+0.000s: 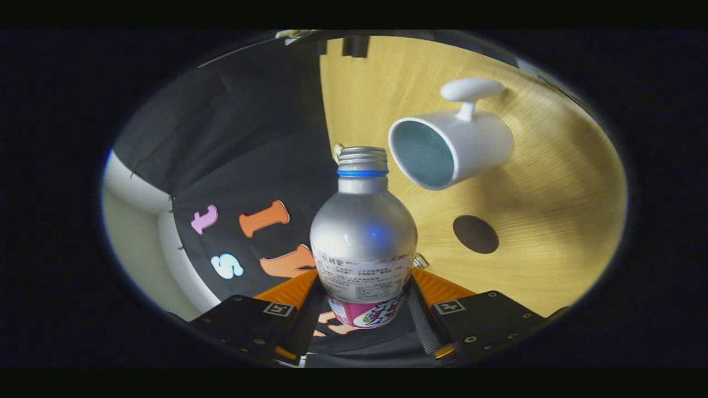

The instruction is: Take the bottle from table, then pour the juice into the cup, finally place the bottle on the coaster

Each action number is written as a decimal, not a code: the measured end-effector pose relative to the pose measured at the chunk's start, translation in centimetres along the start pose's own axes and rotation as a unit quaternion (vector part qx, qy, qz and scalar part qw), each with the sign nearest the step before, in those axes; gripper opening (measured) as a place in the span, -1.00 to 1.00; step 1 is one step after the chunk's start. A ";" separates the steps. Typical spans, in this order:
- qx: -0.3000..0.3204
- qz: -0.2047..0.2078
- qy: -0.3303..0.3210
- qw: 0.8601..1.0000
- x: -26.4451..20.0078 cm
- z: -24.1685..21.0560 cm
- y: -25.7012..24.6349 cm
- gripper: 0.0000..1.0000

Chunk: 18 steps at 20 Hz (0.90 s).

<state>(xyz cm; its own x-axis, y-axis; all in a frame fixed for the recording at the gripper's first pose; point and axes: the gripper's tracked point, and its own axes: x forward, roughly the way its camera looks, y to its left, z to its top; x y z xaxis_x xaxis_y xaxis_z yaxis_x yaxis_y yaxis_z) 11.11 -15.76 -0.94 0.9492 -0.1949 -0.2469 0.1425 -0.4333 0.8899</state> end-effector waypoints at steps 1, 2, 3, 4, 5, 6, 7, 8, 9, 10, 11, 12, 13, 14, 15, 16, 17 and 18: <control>-0.045 -0.005 -0.003 0.999 -0.1 -0.2 -0.5 0.52; -0.090 -0.009 -0.004 0.996 -0.1 -0.3 -0.7 0.52; -0.130 -0.004 -0.004 0.991 -0.1 -0.4 -0.6 0.52; -0.166 0.001 0.001 0.986 -0.1 -0.8 -0.6 0.52; -0.207 0.000 0.001 0.978 0.1 -0.6 -0.9 0.51; -0.253 -0.007 -0.004 0.968 0.1 -0.2 -1.4 0.51; -0.296 -0.013 -0.008 0.955 -0.1 0.2 -1.8 0.52; -0.334 -0.016 -0.012 0.942 -0.1 0.3 -2.1 0.52; -0.367 -0.018 -0.014 0.930 -0.1 0.4 -2.4 0.52; -0.396 -0.016 -0.016 0.918 -0.1 0.3 -2.4 0.52; -0.423 -0.012 -0.020 0.906 0.1 0.3 -2.6 0.52; -0.450 -0.014 -0.025 0.893 0.3 0.4 -2.8 0.52; -0.475 -0.020 -0.031 0.879 0.4 0.4 -3.0 0.52; -0.503 -0.032 -0.041 0.863 0.3 0.7 -3.6 0.52; -0.533 -0.041 -0.048 0.844 0.0 0.9 -4.0 0.52; -0.563 -0.046 -0.052 0.824 -0.3 0.8 -4.3 0.52; -0.591 -0.049 -0.056 0.803 0.2 0.6 -4.3 0.52; -0.618 -0.050 -0.056 0.783 0.5 0.1 -4.5 0.52</control>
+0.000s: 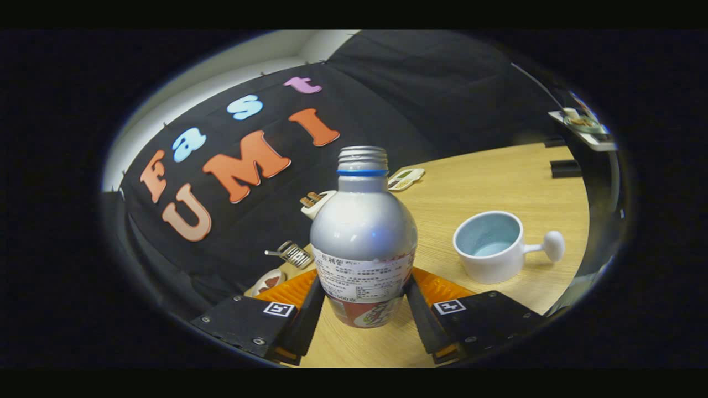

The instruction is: Take the bottle from table, then pour the juice into the cup, finally place the bottle on the coaster

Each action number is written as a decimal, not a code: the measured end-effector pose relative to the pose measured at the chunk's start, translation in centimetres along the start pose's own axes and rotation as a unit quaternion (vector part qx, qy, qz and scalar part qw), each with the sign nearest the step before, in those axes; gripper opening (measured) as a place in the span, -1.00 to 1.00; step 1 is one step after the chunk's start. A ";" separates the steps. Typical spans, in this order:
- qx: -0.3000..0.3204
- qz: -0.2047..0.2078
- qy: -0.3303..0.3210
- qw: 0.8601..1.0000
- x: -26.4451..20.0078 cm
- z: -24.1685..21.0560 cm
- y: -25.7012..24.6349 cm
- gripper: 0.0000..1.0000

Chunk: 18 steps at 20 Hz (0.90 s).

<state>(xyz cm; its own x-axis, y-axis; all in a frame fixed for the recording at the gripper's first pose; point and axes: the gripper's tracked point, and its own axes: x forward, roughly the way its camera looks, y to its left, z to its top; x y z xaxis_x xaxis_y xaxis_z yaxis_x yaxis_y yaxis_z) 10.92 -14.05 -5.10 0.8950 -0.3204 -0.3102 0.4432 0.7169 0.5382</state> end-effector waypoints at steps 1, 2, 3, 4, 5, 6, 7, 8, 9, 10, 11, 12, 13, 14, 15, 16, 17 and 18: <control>-0.036 0.002 0.003 0.999 0.1 -0.5 0.8 0.52; -0.076 0.001 -0.002 0.997 0.1 -0.8 1.4 0.52; -0.120 -0.006 -0.010 0.993 -0.1 -0.6 1.3 0.53; -0.166 -0.015 -0.019 0.986 -0.3 -0.2 1.5 0.53; -0.206 -0.022 -0.029 0.978 -0.5 0.2 1.9 0.53; -0.239 -0.023 -0.042 0.970 -0.6 0.7 2.6 0.53; -0.264 -0.024 -0.053 0.963 -0.4 1.3 3.1 0.52; -0.282 -0.021 -0.061 0.957 -0.3 1.5 3.8 0.52; -0.299 -0.020 -0.069 0.952 -0.1 1.9 4.3 0.53; -0.317 -0.021 -0.076 0.945 0.0 2.3 4.6 0.52; -0.336 -0.026 -0.078 0.938 0.3 2.5 4.7 0.53; -0.355 -0.030 -0.079 0.931 0.8 2.6 4.7 0.52; -0.368 -0.030 -0.077 0.926 1.4 2.5 5.0 0.52; -0.377 -0.027 -0.075 0.923 2.1 2.3 5.3 0.53; -0.382 -0.023 -0.068 0.921 2.8 1.9 5.4 0.53; -0.384 -0.019 -0.058 0.921 3.4 1.3 5.4 0.53; -0.385 -0.013 -0.049 0.922 4.1 0.7 5.5 0.52; -0.387 -0.009 -0.040 0.921 4.7 0.1 5.5 0.53</control>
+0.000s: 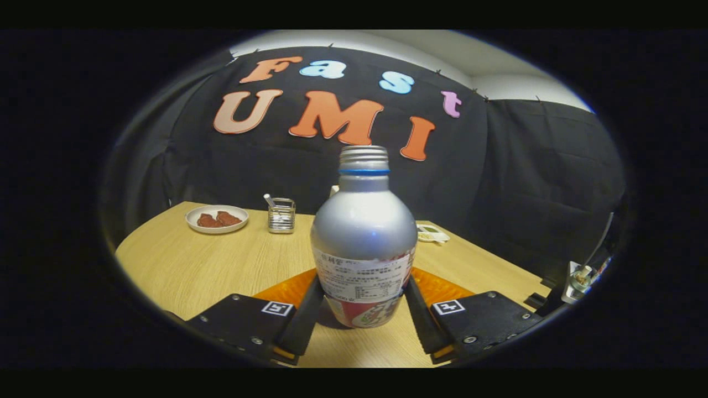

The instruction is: Take the bottle from table, then pour the juice into the cup, finally place the bottle on the coaster

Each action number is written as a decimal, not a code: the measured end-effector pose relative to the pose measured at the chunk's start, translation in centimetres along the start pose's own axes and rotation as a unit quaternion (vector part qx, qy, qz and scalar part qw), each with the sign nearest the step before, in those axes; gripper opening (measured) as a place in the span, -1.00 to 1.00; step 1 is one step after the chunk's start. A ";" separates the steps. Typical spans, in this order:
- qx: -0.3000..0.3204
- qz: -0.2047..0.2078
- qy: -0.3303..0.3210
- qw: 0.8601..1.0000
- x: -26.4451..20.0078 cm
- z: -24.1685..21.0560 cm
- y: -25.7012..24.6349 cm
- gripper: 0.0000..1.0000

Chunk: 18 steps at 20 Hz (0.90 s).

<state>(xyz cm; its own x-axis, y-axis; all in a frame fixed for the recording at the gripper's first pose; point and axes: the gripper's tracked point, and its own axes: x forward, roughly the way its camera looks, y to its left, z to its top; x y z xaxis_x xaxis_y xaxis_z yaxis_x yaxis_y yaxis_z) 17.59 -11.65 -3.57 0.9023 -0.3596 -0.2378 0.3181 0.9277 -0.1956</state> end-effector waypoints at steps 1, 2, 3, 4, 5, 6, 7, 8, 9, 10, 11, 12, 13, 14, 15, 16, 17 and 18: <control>-0.001 0.005 0.006 1.000 0.6 -0.5 0.2 0.53; -0.001 0.010 0.012 1.000 1.1 -0.8 0.6 0.53; 0.000 0.016 0.018 1.000 1.6 -1.4 0.9 0.53; 0.010 0.023 0.023 0.999 2.0 -1.8 1.3 0.53; 0.024 0.034 0.028 0.999 2.5 -2.1 1.8 0.53; 0.038 0.045 0.033 0.998 2.9 -2.4 2.4 0.53; 0.045 0.050 0.038 0.997 3.3 -2.9 2.5 0.53; 0.043 0.049 0.042 0.997 3.7 -3.3 2.4 0.53; 0.036 0.046 0.044 0.997 4.1 -3.5 2.2 0.53; 0.030 0.045 0.047 0.997 4.4 -3.9 2.1 0.53; 0.030 0.047 0.050 0.997 4.7 -4.2 2.3 0.53; 0.035 0.051 0.053 0.997 4.9 -4.4 2.4 0.53; 0.041 0.054 0.057 0.996 5.2 -4.7 2.5 0.53; 0.045 0.056 0.060 0.996 5.2 -4.9 2.6 0.54; 0.045 0.056 0.063 0.995 5.3 -5.2 2.5 0.54; 0.045 0.057 0.061 0.995 5.2 -5.2 2.4 0.54; 0.045 0.058 0.059 0.996 5.3 -5.1 2.3 0.54; 0.044 0.059 0.061 0.995 5.2 -5.2 2.3 0.54</control>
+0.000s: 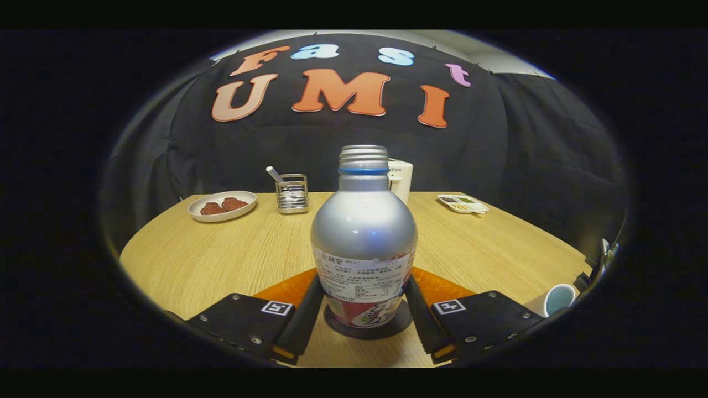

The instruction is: Take the bottle from table, then pour the juice into the cup, finally place the bottle on the coaster

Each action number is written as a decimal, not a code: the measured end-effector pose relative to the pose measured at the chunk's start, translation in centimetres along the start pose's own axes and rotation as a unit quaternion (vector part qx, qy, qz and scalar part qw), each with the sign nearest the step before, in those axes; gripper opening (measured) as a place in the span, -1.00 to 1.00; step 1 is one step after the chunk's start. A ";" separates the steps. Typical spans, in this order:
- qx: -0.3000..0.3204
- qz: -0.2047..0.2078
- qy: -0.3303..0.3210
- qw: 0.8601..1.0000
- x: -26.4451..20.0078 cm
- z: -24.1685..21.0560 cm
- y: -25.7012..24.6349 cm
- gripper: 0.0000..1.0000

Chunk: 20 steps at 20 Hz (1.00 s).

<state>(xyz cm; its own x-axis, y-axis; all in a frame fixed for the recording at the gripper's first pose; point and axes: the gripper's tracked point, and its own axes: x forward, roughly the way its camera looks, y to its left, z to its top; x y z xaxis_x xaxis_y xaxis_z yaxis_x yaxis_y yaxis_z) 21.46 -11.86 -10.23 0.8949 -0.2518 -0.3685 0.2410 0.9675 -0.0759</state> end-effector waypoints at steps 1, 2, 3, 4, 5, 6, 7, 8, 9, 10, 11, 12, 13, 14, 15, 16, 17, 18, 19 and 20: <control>-0.002 0.001 0.000 1.000 0.0 0.0 -0.1 0.54; -0.003 0.002 0.000 1.000 -0.1 0.0 0.0 0.57; -0.005 0.002 0.000 1.000 -0.2 -0.1 -0.1 0.57; -0.009 0.001 0.001 1.000 -0.3 -0.1 -0.2 0.59; -0.015 0.000 0.001 1.000 -0.4 -0.3 -0.3 0.60; -0.020 -0.002 0.003 1.000 -0.5 -0.4 -0.4 0.61; -0.024 -0.006 0.004 1.000 -0.8 -0.5 -0.7 0.62; -0.025 -0.009 0.004 1.000 -0.8 -0.6 -0.9 0.64; -0.023 -0.009 0.004 1.000 -0.9 -0.6 -1.1 0.69; -0.018 -0.008 0.003 1.000 -1.1 -0.6 -1.1 0.73; -0.013 -0.005 0.003 1.000 -1.3 -0.7 -1.3 0.80; -0.009 -0.004 0.005 1.000 -1.7 -0.8 -1.3 0.83; -0.007 -0.003 0.003 1.000 -2.0 -0.7 -1.5 0.87; -0.002 -0.001 -0.001 1.000 -2.4 -0.5 -1.7 0.89; 0.005 0.003 -0.005 1.000 -3.0 -0.3 -1.7 0.92; 0.014 0.008 -0.010 1.000 -3.7 -0.1 -1.7 0.94; 0.024 0.016 -0.016 0.999 -4.5 0.1 -1.7 0.95; 0.033 0.021 -0.023 0.999 -5.3 0.4 -1.6 0.94; 0.041 0.024 -0.030 0.998 -6.0 0.7 -1.7 0.94; 0.048 0.022 -0.034 0.998 -6.8 0.9 -1.7 0.94</control>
<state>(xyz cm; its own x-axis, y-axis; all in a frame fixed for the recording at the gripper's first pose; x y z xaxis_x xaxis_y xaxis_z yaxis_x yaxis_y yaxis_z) 15.29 -11.86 -6.75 0.9279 -0.2130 -0.3060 0.2330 0.9720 0.0298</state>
